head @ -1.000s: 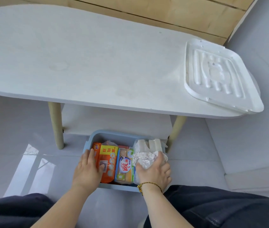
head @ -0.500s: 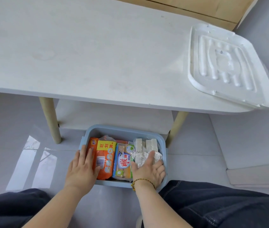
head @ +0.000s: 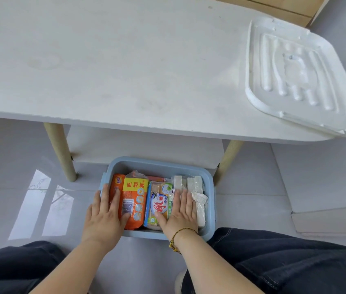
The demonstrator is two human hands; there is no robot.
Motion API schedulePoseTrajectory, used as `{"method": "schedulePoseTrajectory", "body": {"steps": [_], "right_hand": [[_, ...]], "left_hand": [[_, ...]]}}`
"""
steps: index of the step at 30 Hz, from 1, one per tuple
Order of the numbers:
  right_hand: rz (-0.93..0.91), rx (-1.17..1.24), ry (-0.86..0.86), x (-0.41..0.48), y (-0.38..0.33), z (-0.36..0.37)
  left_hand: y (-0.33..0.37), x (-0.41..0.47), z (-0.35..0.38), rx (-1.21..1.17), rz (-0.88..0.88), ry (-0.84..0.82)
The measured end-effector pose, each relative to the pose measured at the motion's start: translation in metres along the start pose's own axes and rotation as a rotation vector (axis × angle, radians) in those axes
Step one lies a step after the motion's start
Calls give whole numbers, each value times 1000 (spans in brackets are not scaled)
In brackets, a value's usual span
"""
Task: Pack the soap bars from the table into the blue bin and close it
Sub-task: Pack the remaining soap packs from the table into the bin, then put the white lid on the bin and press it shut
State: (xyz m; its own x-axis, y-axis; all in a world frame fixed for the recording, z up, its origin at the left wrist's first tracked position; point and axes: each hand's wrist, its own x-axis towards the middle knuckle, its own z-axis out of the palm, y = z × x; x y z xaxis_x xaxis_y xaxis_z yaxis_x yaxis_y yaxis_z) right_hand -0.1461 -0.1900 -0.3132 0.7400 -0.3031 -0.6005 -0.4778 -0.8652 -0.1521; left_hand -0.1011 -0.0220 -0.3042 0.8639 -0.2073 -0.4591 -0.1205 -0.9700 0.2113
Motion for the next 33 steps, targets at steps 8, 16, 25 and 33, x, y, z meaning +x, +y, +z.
{"method": "schedulePoseTrajectory", "body": {"steps": [8, 16, 25, 33], "right_hand": [[-33, 28, -99, 2, 5, -14], [-389, 267, 550, -60, -2, -97], [-321, -103, 1255, -122, 34, -222], [-214, -136, 866, -105, 54, -253]], "left_hand": [[2, -6, -16, -25, 8, -30], [33, -45, -68, -84, 302, 386], [71, -79, -136, -64, 435, 767], [72, -75, -142, 5, 351, 703]]}}
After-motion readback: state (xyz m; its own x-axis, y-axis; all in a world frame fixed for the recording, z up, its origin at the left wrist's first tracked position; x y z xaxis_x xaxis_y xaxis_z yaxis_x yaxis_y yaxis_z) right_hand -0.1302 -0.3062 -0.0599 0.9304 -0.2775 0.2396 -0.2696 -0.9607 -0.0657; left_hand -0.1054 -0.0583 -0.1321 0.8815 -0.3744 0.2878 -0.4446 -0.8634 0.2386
